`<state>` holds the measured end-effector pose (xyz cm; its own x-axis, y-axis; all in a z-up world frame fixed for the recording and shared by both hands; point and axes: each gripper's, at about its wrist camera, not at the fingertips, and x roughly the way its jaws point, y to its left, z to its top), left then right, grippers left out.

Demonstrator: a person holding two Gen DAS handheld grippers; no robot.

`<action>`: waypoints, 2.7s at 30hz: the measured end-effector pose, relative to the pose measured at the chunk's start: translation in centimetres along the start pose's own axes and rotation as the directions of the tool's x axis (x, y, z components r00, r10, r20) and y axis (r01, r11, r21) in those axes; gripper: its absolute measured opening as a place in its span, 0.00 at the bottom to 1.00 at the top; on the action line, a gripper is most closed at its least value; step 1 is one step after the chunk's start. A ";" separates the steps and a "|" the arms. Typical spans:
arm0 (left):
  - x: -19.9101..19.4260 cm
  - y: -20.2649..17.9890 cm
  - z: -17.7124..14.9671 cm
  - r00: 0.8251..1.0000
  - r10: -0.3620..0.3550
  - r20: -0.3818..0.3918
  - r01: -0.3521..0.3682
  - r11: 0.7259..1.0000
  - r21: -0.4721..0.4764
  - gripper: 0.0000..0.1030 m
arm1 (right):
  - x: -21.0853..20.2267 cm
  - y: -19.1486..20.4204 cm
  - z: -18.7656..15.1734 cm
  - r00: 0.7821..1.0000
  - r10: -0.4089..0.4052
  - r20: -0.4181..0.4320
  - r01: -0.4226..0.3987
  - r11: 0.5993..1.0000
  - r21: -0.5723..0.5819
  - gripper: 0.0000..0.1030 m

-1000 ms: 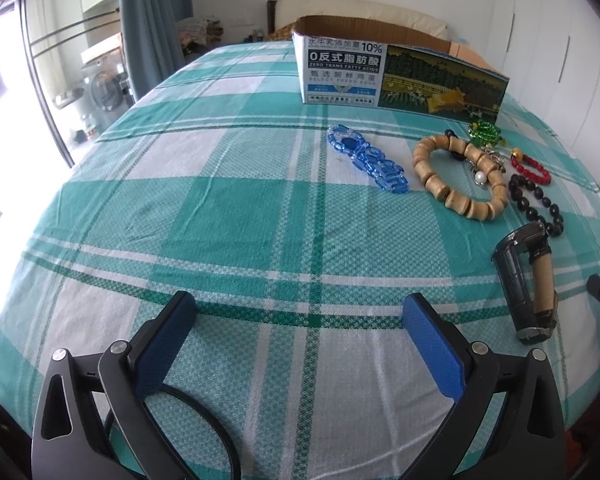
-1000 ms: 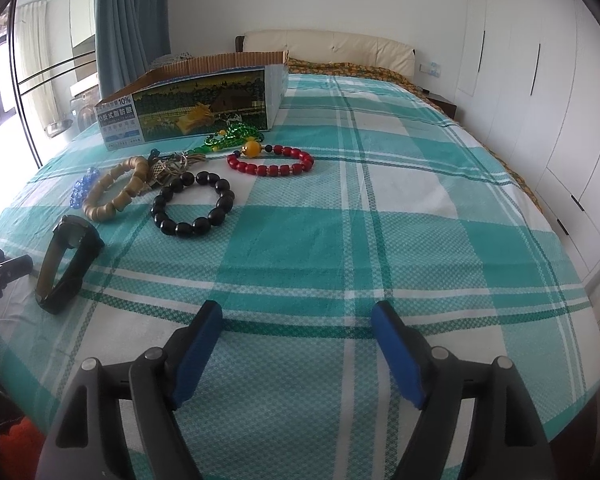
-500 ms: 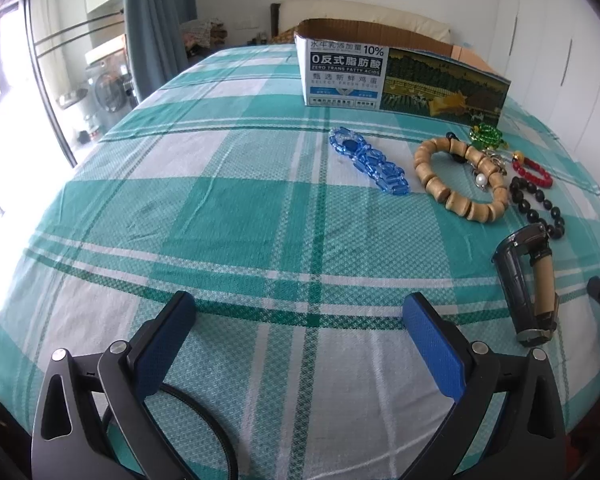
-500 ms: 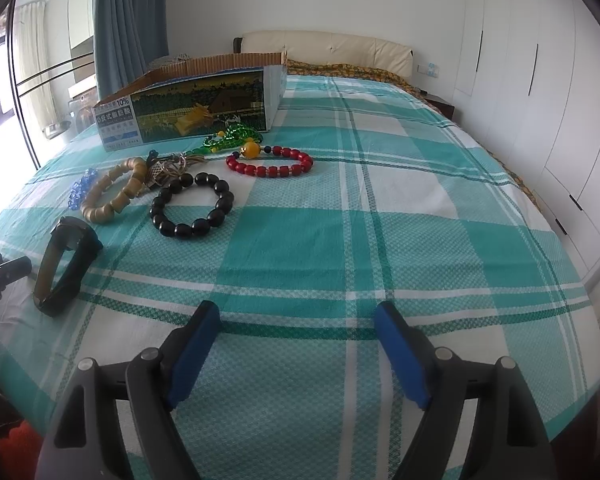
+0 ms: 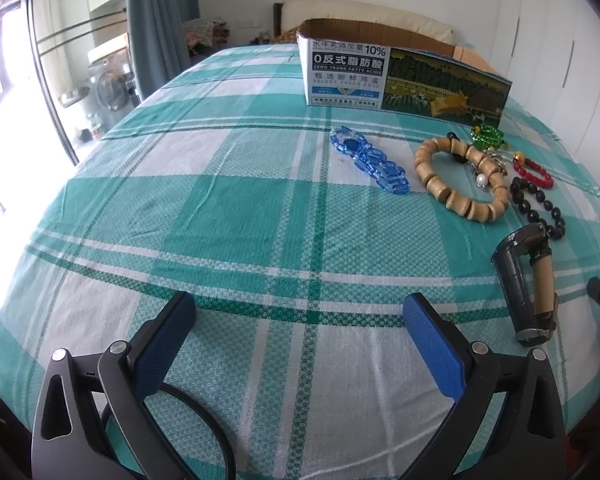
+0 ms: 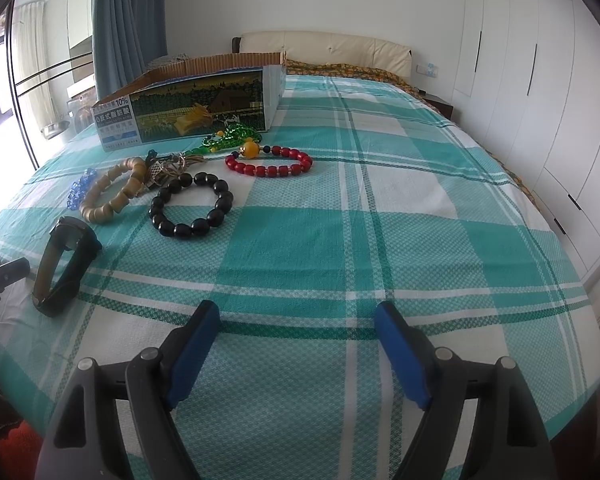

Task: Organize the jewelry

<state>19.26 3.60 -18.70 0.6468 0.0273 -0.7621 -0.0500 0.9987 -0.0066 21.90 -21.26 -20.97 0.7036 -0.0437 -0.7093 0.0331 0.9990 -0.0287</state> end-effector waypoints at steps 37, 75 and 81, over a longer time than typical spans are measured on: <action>0.1 0.1 -0.1 1.000 -0.022 -0.004 0.022 0.999 0.025 1.00 | 0.2 0.1 0.1 1.000 -0.008 0.001 0.008 1.000 0.006 0.81; -1.0 -7.3 2.5 0.980 -0.199 -0.031 0.201 0.969 0.143 0.99 | -0.4 -1.1 5.7 0.993 0.086 0.081 -0.089 0.995 0.035 0.80; 0.1 -8.2 2.2 0.989 -0.139 -0.059 0.147 0.973 0.180 0.99 | 1.7 0.1 7.1 0.983 0.182 0.018 -0.181 0.983 -0.025 0.80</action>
<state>21.41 -4.46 -17.25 0.6018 -0.1139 -0.7905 0.1837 0.9830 -0.0018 28.14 -21.31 -17.20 0.7105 0.1387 -0.6899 -0.1126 0.9902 0.0831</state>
